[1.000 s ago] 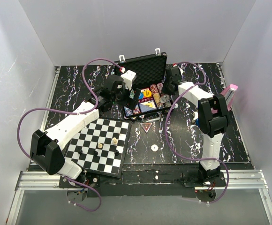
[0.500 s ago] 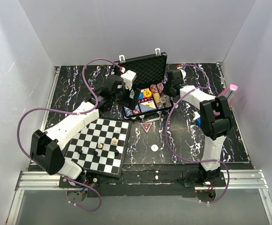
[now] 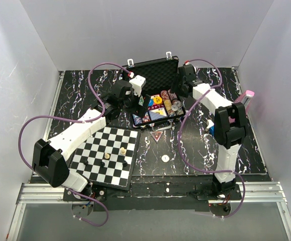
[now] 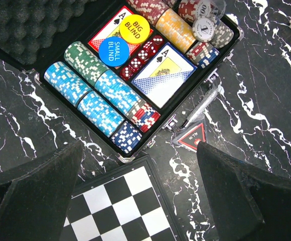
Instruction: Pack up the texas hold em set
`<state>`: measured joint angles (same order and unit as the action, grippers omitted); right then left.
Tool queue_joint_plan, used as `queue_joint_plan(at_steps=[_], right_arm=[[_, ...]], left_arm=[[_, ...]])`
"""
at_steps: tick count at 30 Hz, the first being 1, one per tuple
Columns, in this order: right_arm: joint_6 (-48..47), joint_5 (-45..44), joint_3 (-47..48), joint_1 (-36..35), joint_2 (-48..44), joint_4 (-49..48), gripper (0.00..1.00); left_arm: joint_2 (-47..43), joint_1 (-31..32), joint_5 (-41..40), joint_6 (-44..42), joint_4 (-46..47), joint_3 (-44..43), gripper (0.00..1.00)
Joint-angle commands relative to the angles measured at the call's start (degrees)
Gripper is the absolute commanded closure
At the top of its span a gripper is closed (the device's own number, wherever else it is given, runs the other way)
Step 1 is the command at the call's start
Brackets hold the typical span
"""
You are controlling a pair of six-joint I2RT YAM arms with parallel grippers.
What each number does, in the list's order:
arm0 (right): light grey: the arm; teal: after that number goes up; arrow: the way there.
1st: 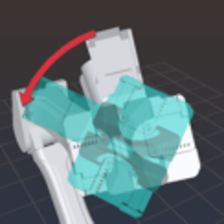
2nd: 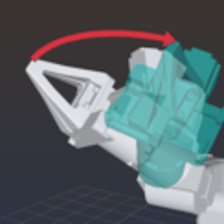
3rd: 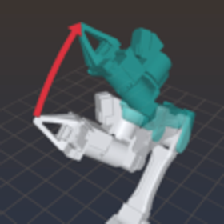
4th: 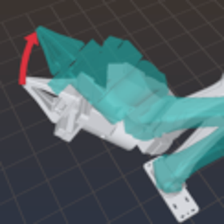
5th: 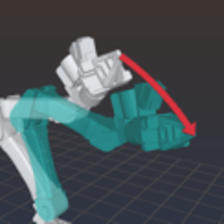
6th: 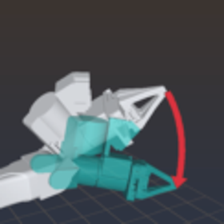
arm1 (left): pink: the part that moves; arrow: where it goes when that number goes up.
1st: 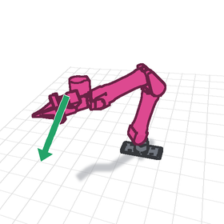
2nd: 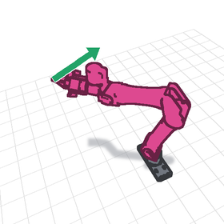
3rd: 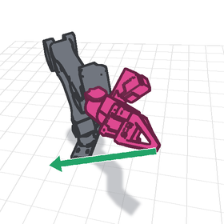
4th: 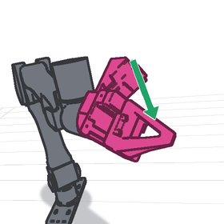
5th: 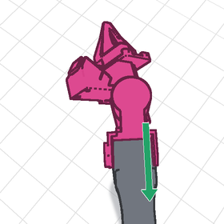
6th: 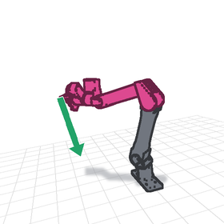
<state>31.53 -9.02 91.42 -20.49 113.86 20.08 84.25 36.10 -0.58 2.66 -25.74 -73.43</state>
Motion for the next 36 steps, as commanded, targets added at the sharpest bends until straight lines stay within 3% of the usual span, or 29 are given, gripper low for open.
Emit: queue_joint_plan(at_steps=[1, 6, 10, 16, 25, 36], right_arm=[[-4.01, 0.67, 3.24, 0.01, -2.32, 1.72, 0.4], [-5.25, 0.49, -1.57, -0.07, -9.7, 1.99, 0.36], [-5.16, 1.46, -13.34, 0.01, -20.32, -2.22, 0.36], [-5.07, -1.44, -25.84, 0.01, -35.27, -1.01, 0.36], [-3.67, -4.08, -32.53, 0.01, -53.47, 0.58, 0.36], [-2.7, -3.73, -35.95, 0.1, -60.69, 1.72, 0.35]], left_arm=[[-2.25, -0.33, 2.32, 0.86, -0.1, 0.57, 0.02], [-2.6, -0.15, 3.74, 2.61, 1.56, 1.53, 0.02], [-3.04, 1.86, 4.71, 6.12, 2.18, 4.33, 0.02], [-0.33, 14.77, -1.0, 14.55, 5.61, 11.99, 0.02], [14.18, 29.72, -8.12, 23.62, 7.9, 8.57, 0.19], [20.16, 32.11, -12.08, 24.68, 7.81, 7.78, 0.37]])
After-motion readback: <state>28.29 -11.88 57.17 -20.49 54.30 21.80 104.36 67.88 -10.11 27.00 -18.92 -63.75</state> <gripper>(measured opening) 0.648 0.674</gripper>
